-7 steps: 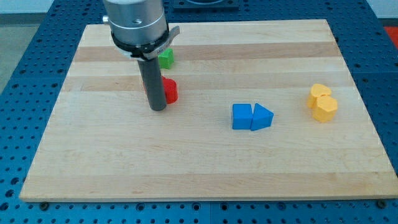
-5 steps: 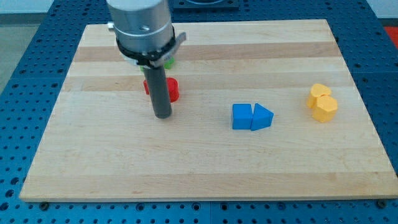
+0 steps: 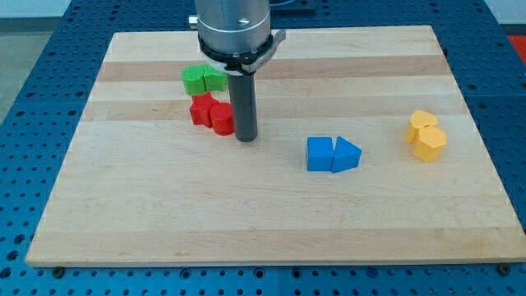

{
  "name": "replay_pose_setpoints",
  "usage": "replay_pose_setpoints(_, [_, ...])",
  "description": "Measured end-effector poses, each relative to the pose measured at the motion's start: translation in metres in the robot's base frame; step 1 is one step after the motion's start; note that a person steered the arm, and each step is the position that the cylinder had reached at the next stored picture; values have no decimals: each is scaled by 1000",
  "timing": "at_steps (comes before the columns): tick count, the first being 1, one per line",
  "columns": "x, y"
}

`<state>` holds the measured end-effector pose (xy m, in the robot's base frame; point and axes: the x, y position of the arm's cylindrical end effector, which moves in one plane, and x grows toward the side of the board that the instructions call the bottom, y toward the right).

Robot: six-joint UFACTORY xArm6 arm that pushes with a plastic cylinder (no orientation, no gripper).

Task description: Move the red star close to green circle

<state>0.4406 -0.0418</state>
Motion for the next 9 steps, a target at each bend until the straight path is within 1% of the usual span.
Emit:
replay_pose_setpoints(1, [0, -2])
replay_pose_setpoints(5, [-7, -70])
replay_pose_setpoints(8, [-41, -84])
replay_pose_setpoints(9, [-40, -85])
